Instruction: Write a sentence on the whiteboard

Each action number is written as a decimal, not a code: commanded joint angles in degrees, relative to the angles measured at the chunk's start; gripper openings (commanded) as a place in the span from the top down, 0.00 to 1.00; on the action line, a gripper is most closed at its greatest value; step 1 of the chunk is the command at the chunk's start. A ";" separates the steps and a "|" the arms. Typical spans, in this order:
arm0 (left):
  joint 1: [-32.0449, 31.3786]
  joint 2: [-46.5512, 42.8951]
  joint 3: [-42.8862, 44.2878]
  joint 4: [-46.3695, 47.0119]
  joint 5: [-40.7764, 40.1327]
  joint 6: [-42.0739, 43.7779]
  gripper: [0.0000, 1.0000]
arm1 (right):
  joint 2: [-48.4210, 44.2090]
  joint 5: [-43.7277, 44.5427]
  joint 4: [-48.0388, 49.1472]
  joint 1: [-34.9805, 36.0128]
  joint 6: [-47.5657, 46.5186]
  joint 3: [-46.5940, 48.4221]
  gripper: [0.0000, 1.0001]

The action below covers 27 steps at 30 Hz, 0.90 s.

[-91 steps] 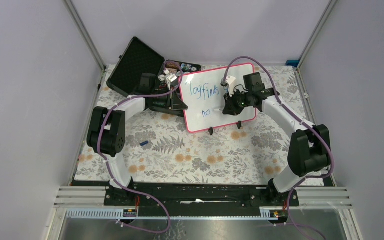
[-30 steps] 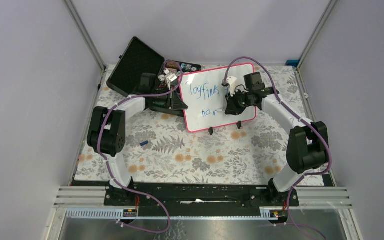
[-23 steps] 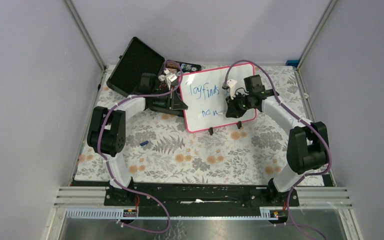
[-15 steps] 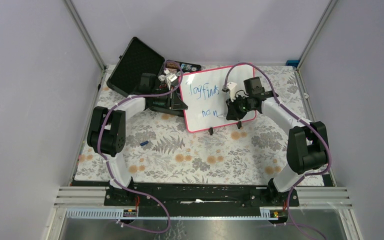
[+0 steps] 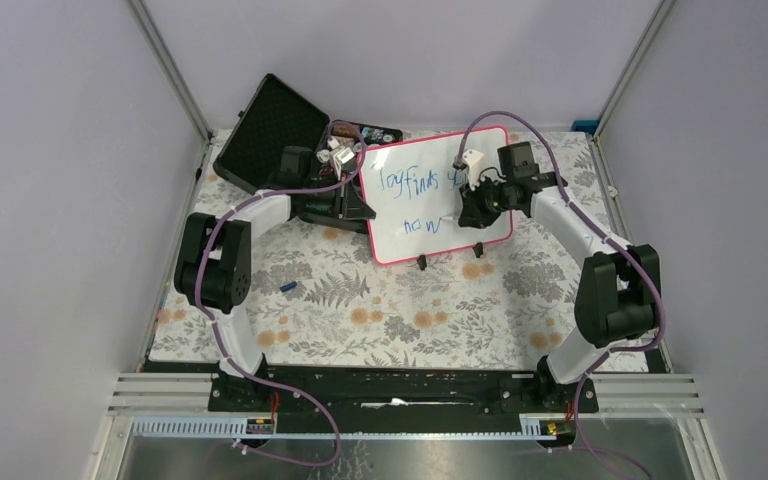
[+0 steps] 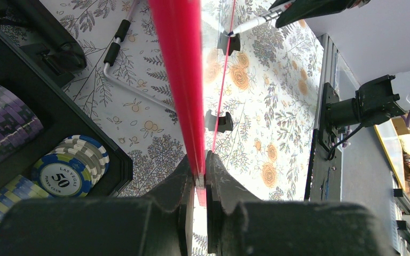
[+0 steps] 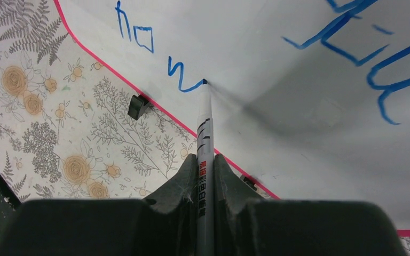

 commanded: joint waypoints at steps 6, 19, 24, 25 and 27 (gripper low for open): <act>-0.08 0.16 2.00 2.13 -2.24 3.53 1.00 | -2.32 -1.71 0.75 -0.86 -0.73 3.03 1.00; -0.14 0.08 1.91 2.13 -2.58 3.48 0.95 | -8.92 -4.35 -0.99 -0.98 -2.41 -5.25 1.00; -0.14 -0.42 1.79 0.85 -2.69 3.83 0.90 | -9.46 -3.03 -0.23 -1.79 -2.41 -7.46 1.00; -0.14 -0.42 1.72 0.79 -2.65 3.83 0.89 | -9.63 -2.76 0.34 -2.03 -2.29 -8.22 1.00; -0.10 -0.51 1.49 0.74 -2.51 3.83 0.89 | -9.82 -2.68 0.93 -2.60 -1.99 -9.01 1.00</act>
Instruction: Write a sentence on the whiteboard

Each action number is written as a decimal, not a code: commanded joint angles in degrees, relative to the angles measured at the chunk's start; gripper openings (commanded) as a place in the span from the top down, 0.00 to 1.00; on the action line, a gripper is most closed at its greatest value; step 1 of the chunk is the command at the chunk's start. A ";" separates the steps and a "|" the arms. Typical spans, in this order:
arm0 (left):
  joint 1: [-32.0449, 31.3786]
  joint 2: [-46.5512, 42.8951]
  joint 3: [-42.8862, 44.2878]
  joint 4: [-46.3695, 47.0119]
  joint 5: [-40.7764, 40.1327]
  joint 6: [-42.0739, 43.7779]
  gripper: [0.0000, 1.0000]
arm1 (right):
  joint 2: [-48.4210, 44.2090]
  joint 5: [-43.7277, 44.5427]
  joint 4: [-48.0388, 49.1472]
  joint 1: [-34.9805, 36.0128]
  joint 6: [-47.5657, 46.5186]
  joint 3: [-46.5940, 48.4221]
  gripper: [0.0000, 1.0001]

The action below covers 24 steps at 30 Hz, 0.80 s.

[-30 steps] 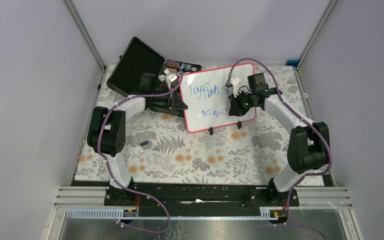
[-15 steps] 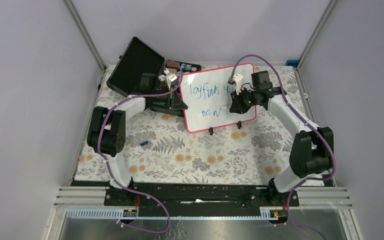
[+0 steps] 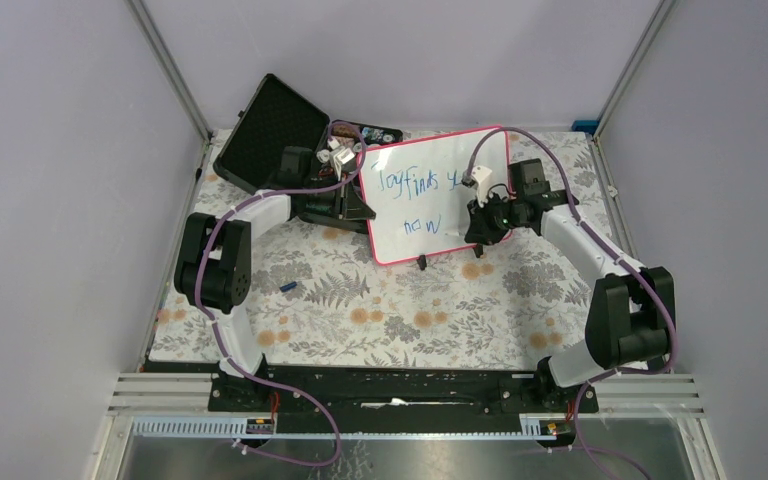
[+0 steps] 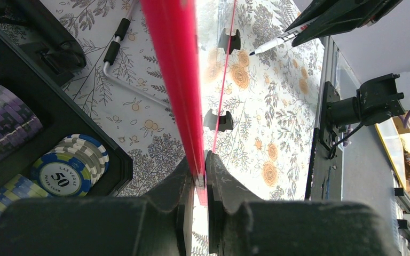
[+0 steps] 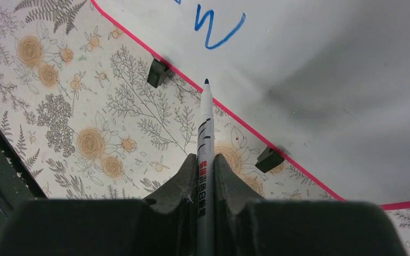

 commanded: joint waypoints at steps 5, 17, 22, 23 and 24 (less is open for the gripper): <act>-0.09 -0.51 1.50 1.13 -2.25 3.42 0.90 | -2.09 0.27 2.32 -1.57 0.32 -2.07 1.00; -0.10 -0.34 1.50 1.29 -2.10 3.42 1.00 | 0.56 -0.50 3.55 -1.57 1.82 0.84 1.00; -0.14 -0.10 1.57 1.29 -2.14 3.42 1.00 | 1.33 -0.56 3.83 -1.59 2.07 1.74 1.00; -0.14 -0.14 1.53 1.27 -2.14 3.42 1.00 | 1.41 -0.56 4.05 -1.58 2.14 1.86 1.00; -0.14 -0.08 1.56 1.25 -2.13 3.42 1.00 | 1.66 -0.64 4.15 -1.57 2.17 2.03 1.00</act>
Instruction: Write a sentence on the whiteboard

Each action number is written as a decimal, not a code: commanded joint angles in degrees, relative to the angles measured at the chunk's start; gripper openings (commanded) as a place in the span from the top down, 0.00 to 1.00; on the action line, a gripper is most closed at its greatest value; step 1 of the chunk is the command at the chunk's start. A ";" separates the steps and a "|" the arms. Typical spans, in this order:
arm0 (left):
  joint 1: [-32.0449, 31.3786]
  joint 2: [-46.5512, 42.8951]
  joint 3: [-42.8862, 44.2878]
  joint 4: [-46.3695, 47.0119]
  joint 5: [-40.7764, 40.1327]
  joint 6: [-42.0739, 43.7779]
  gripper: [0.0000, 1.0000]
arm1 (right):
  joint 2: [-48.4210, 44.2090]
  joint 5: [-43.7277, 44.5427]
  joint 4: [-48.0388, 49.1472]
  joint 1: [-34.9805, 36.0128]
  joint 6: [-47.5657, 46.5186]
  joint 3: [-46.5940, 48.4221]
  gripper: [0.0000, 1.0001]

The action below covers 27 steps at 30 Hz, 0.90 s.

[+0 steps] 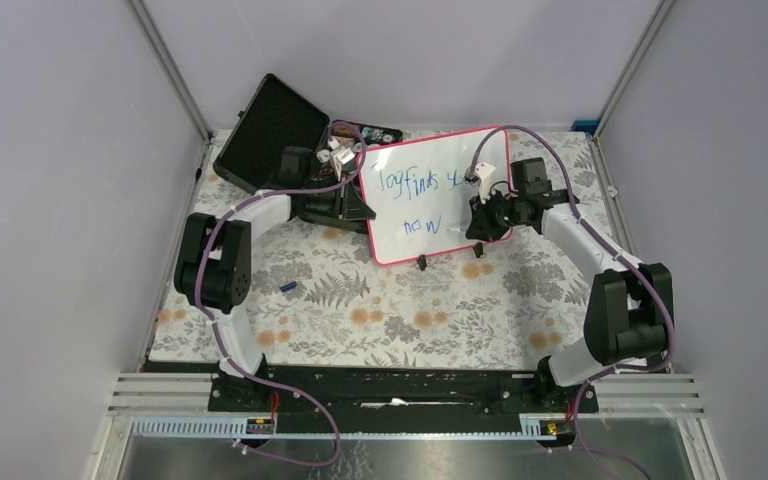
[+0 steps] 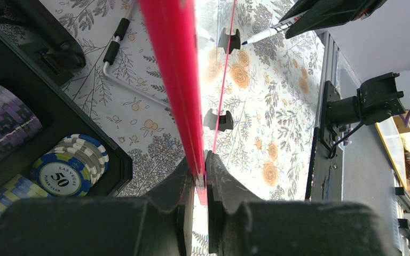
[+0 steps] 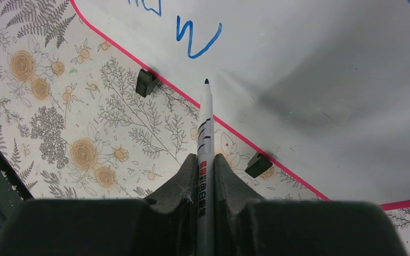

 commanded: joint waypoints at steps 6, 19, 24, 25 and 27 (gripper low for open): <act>-0.14 -0.02 1.70 1.58 -2.16 3.05 1.00 | 2.26 0.06 2.03 -0.11 0.77 4.17 1.00; -0.12 0.20 1.64 1.52 -2.34 3.05 1.00 | 4.69 1.88 2.19 -0.11 0.38 5.15 1.00; -0.13 0.09 1.75 1.56 -2.34 3.05 1.00 | 3.96 2.18 2.20 -0.11 0.00 4.14 1.00; -0.14 0.05 1.73 1.56 -2.33 3.05 1.00 | 3.74 2.12 2.17 -0.11 -0.02 3.98 1.00; -0.14 0.12 1.74 1.59 -2.41 3.05 1.00 | 3.45 2.01 2.02 -0.11 -0.02 3.99 1.00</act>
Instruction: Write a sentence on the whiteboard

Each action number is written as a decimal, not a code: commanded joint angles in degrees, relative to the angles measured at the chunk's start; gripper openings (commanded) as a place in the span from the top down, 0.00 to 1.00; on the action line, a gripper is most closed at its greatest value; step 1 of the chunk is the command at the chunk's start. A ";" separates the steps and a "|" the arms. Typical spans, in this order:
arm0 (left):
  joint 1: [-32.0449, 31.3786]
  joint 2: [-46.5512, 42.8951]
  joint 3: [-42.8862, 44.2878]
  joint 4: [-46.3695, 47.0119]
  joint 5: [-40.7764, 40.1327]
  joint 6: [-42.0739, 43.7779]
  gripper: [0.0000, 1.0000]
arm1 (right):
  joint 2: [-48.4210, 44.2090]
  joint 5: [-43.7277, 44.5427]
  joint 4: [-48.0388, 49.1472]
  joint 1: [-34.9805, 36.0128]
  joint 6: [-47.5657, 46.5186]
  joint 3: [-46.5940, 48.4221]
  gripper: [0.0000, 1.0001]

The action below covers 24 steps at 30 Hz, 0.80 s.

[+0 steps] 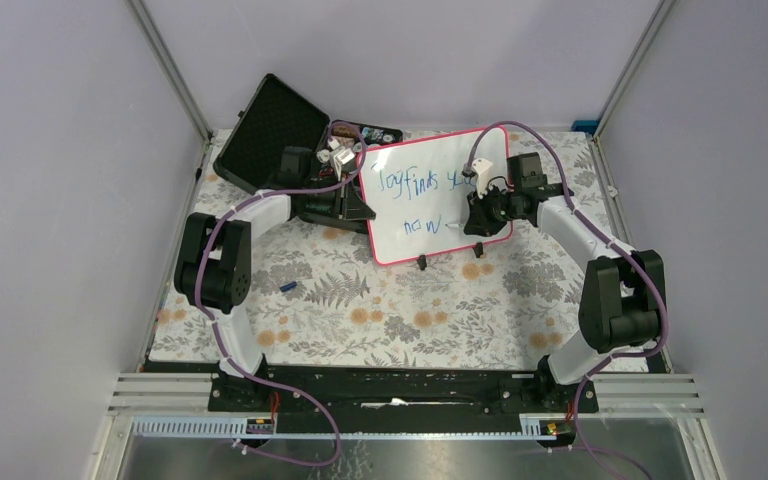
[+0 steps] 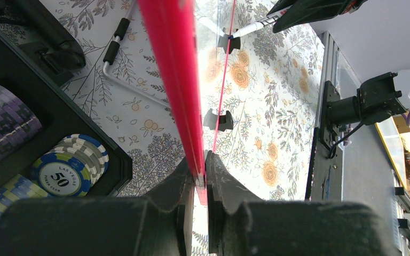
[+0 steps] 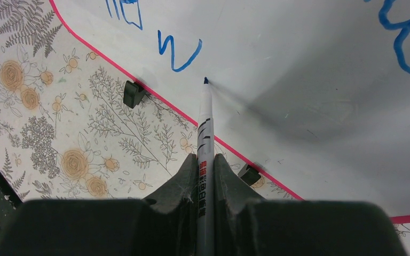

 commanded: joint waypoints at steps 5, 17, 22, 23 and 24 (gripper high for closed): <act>-0.14 0.12 2.03 1.56 -2.68 2.90 1.00 | -2.33 -1.53 -0.69 -0.10 -0.21 2.44 1.00; 0.57 -3.97 3.25 -3.19 -4.88 5.44 0.57 | -9.86 -8.85 -8.62 -0.10 0.17 5.83 1.00; 2.40 -7.99 2.57 -10.67 -7.13 10.26 0.50 | -12.54 -9.79 -9.13 -0.11 1.71 5.68 1.00; 3.24 -9.16 1.81 -11.82 -7.48 10.94 0.49 | -13.13 -10.01 -9.04 -0.05 2.19 5.52 1.00; 4.74 -10.44 0.70 -12.44 -7.27 11.25 0.49 | -13.67 -10.25 -9.03 -0.08 2.68 5.28 1.00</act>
